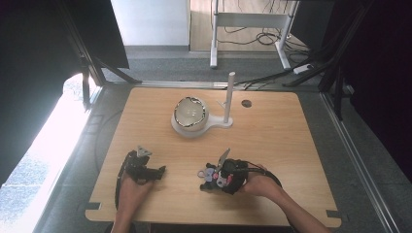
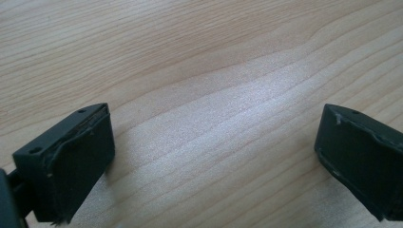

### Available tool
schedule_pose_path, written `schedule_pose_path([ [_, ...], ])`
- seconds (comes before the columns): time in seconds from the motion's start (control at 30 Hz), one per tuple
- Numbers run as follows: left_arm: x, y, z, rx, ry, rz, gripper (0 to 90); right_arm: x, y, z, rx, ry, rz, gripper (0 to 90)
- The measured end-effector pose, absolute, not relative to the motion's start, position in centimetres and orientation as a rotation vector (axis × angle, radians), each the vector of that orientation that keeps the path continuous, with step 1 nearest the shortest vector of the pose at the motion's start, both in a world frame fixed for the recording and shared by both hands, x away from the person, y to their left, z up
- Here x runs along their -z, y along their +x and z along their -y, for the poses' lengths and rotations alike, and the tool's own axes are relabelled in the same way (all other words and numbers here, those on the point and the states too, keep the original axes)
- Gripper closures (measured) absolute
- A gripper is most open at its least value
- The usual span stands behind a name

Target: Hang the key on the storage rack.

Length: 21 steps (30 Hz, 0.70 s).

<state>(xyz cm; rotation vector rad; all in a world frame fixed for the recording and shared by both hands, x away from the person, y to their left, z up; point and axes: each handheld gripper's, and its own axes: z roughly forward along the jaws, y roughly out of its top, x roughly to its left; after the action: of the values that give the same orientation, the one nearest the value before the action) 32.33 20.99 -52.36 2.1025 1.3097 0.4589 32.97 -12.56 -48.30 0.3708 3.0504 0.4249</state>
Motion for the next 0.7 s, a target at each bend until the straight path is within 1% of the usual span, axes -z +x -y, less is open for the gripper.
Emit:
schedule_pose_path([
  [0.03, 52.4, 32.3, -21.0, -0.458, 2.099, -1.310, 0.0, 48.3, 33.0, 12.6, -0.425, 0.371, -3.050, 39.9],
  [0.07, 52.4, 32.3, -21.0, -0.458, 2.099, -1.310, 0.0, 48.0, 33.0, 12.5, -0.423, 0.371, -3.057, 42.8],
  [0.27, 52.4, 32.3, -21.0, -0.459, 2.100, -1.310, 0.0, 46.6, 33.5, 13.0, -0.465, 0.400, -3.062, 43.3],
  [0.3, 52.4, 32.3, -21.0, -0.458, 2.100, -1.310, 0.0, 46.0, 33.8, 13.3, -0.471, 0.413, -3.057, 43.2],
  [0.7, 52.4, 32.3, -21.0, -0.457, 2.100, -1.310, 0.0, 43.0, 35.9, 15.1, -0.518, 0.449, -3.053, 43.2],
])
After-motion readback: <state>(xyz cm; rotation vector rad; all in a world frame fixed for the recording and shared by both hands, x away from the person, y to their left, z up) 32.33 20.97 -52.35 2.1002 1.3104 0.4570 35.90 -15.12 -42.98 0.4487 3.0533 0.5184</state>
